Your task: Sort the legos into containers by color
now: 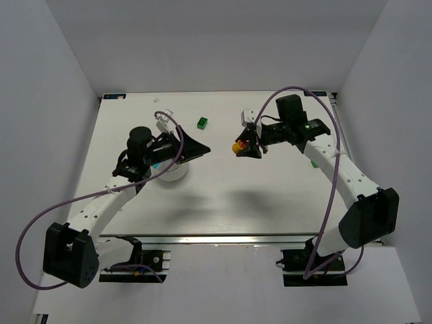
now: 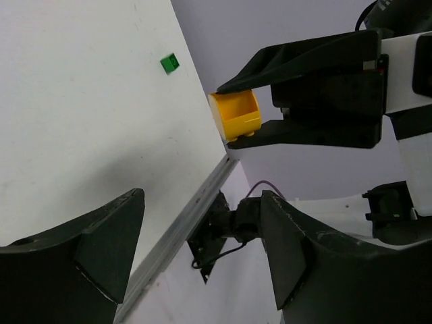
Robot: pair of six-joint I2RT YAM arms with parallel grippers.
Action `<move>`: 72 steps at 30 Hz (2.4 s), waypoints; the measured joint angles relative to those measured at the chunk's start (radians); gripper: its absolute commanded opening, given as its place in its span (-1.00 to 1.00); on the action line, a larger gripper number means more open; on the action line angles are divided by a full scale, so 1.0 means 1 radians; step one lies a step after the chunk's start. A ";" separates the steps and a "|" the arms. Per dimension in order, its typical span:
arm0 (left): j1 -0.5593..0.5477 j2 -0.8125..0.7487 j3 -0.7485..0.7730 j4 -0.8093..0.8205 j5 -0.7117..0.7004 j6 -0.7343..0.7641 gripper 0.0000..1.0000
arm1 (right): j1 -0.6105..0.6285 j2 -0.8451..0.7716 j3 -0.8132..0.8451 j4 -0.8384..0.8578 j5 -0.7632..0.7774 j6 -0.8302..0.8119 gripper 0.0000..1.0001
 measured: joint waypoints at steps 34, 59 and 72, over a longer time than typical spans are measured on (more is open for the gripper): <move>-0.224 0.227 0.102 0.043 -0.133 -0.176 -1.00 | 0.208 -0.006 -0.044 0.125 0.216 0.131 0.79; -0.054 0.337 0.636 -0.780 -0.843 0.985 -1.00 | 0.014 -0.233 -0.395 0.314 0.370 0.302 -0.99; 0.048 0.523 0.718 -0.820 -0.701 1.353 -1.00 | -0.044 -0.274 -0.423 0.313 0.269 0.277 -0.94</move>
